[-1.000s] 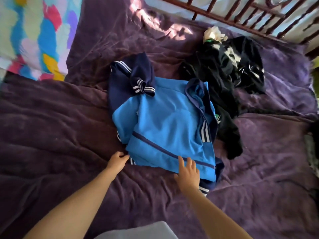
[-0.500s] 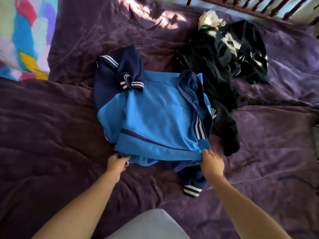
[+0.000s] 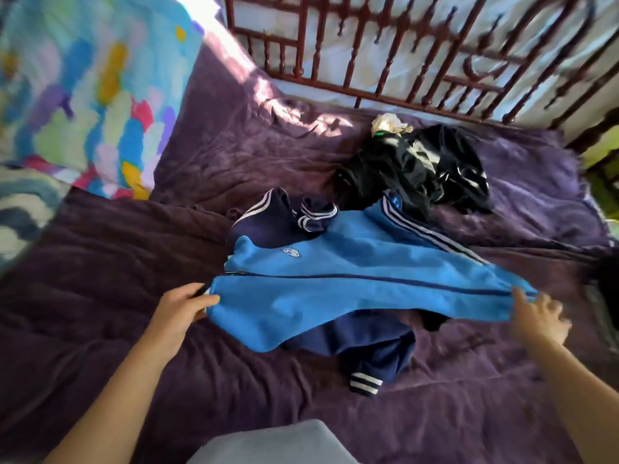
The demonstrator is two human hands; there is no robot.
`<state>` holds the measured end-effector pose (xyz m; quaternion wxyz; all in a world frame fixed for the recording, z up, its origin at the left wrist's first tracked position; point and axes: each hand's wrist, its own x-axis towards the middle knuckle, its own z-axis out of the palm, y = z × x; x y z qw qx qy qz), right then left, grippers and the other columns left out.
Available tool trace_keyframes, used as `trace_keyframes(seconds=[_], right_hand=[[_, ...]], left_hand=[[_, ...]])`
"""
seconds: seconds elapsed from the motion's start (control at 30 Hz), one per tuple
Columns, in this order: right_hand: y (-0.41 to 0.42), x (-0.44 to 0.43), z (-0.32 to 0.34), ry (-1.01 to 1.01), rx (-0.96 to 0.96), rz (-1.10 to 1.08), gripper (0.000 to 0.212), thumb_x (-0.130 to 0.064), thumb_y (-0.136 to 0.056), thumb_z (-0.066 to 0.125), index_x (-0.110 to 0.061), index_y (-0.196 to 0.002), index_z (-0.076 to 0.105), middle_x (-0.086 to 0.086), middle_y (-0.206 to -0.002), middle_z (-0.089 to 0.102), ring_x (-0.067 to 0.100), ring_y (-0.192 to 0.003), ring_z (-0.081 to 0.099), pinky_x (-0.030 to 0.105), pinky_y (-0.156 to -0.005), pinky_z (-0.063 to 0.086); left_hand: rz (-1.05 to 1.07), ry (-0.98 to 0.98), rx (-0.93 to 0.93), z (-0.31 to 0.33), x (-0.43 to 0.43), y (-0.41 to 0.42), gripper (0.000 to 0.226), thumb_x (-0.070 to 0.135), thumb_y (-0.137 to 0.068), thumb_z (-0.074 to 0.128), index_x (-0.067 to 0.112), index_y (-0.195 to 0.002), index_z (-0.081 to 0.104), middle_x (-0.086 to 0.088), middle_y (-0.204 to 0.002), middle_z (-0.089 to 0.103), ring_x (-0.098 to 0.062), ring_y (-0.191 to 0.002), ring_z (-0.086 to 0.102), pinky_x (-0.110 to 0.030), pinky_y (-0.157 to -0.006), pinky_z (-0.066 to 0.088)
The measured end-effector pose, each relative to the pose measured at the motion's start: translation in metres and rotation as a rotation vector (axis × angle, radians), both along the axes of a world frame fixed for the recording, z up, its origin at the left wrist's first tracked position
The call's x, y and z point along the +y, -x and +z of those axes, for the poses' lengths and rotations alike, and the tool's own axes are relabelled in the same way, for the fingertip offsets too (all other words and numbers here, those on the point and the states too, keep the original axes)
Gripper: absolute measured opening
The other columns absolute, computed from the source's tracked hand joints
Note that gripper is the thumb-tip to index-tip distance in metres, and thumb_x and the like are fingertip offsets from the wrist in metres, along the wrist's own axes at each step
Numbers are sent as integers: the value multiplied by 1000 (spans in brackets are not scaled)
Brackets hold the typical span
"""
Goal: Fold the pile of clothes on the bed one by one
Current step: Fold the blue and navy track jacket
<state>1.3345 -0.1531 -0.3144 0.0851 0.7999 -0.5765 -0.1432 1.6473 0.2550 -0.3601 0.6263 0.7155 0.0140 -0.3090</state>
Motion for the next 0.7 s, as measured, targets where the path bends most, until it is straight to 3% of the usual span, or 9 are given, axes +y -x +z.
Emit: trace_keyframes(seconds=[0.03, 0.1, 0.2, 0.33, 0.4, 0.57, 0.63, 0.7], right_hand=[[0, 18, -15, -90, 99, 47, 60, -20, -91, 50, -25, -145, 25, 14, -143, 29, 32, -132, 29, 44, -102, 35], [-9, 62, -47, -227, 108, 148, 69, -27, -89, 52, -31, -147, 15, 7, -148, 23, 25, -136, 26, 38, -104, 35], [-26, 132, -88, -411, -7, 189, 71, -31, -88, 55, -27, -147, 17, 5, -147, 24, 23, -136, 27, 35, -104, 36], [-28, 197, -121, -623, -216, -52, 51, -29, -89, 55, -16, -134, 33, 8, -136, 39, 27, -128, 37, 35, -98, 38], [-23, 210, -132, -716, -353, -258, 48, -29, -88, 58, -7, -126, 38, 15, -131, 46, 33, -123, 43, 35, -96, 40], [-19, 207, -156, -722, -541, -468, 66, -29, -84, 66, -6, -135, 30, 23, -131, 43, 39, -119, 45, 41, -95, 41], [-23, 208, -166, -726, -625, -491, 75, -25, -84, 66, -10, -143, 21, 22, -135, 38, 39, -119, 46, 42, -95, 42], [-24, 208, -178, -708, -722, -506, 76, -20, -85, 64, -13, -146, 19, 19, -139, 38, 37, -119, 47, 40, -92, 42]], left_hand=[[-3, -10, 1, 2, -4, 5, 17, -10, -82, 57, 4, -75, 64, -5, -67, 61, -6, -59, 61, -17, -55, 49], [1, -47, 11, 1, -13, 15, 20, -11, -82, 57, 6, -74, 62, -4, -64, 59, 1, -48, 58, -12, -48, 47], [-13, -132, 33, -5, -21, 24, 23, -11, -83, 58, 8, -70, 59, -8, -66, 55, -12, -52, 53, -21, -51, 44], [94, -100, 76, 0, -26, 15, 21, -8, -85, 57, 8, -71, 58, -9, -67, 53, -4, -40, 56, -13, -39, 47], [100, -87, 59, 4, -30, 8, 20, -6, -85, 58, 8, -72, 58, -10, -68, 54, -9, -45, 57, -13, -40, 48], [130, -85, 77, -2, -37, 4, 10, -4, -86, 59, 4, -81, 60, -11, -73, 56, -17, -67, 53, -16, -47, 53], [185, -91, 120, -11, -34, 7, 7, -3, -87, 59, 3, -85, 59, -10, -74, 56, -16, -67, 54, -25, -62, 57], [236, -78, 182, -21, -28, 8, 12, -2, -88, 57, 6, -80, 58, -10, -76, 57, -17, -69, 56, -36, -80, 50]])
